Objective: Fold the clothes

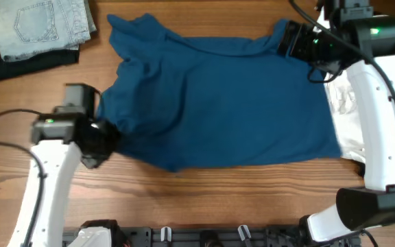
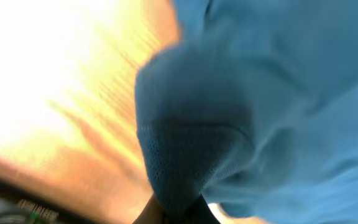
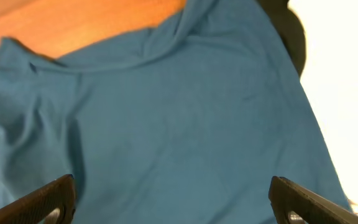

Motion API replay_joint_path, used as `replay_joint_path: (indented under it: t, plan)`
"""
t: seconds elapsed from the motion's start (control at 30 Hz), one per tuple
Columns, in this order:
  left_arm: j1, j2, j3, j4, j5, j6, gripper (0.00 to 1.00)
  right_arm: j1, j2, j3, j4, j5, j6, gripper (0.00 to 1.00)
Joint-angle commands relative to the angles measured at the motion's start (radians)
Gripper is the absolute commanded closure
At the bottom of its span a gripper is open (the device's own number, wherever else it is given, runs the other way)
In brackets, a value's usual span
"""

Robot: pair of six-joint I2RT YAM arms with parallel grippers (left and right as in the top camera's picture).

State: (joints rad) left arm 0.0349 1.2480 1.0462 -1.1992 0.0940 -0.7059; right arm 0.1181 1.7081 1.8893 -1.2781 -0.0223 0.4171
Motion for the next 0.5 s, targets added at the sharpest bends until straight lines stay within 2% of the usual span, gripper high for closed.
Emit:
replay_joint_path:
  t: [0.0,0.1,0.13,0.2,0.23,0.27,0.33,0.47]
  plan:
    - [0.087,0.014,0.019,0.085,-0.049,0.008,0.96,0.003,0.003,-0.147,0.093,-0.108,0.005,0.0]
    - [0.089,0.082,0.019,0.231,-0.035,0.047,0.96,0.003,0.003,-0.264,0.188,-0.166,0.013,0.0]
    - [0.088,0.122,0.019,0.286,-0.035,0.048,0.88,0.003,0.003,-0.311,0.226,-0.166,0.034,0.0]
    - [0.087,0.201,0.019,0.374,-0.031,0.072,0.41,0.002,0.003,-0.385,0.276,-0.158,0.038,0.0]
    - [0.087,0.236,0.019,0.402,-0.027,0.074,0.06,0.002,0.003,-0.415,0.288,-0.146,0.048,0.0]
    - [0.087,0.282,0.019,0.427,-0.025,0.074,0.0,0.002,0.003,-0.447,0.289,-0.117,0.073,0.0]
    - [0.087,0.338,0.019,0.431,0.0,0.1,0.0,0.002,0.003,-0.472,0.271,-0.08,0.083,0.0]
    - [0.088,0.344,0.02,0.304,0.028,0.115,0.0,0.002,0.003,-0.474,0.249,-0.063,0.083,0.0]
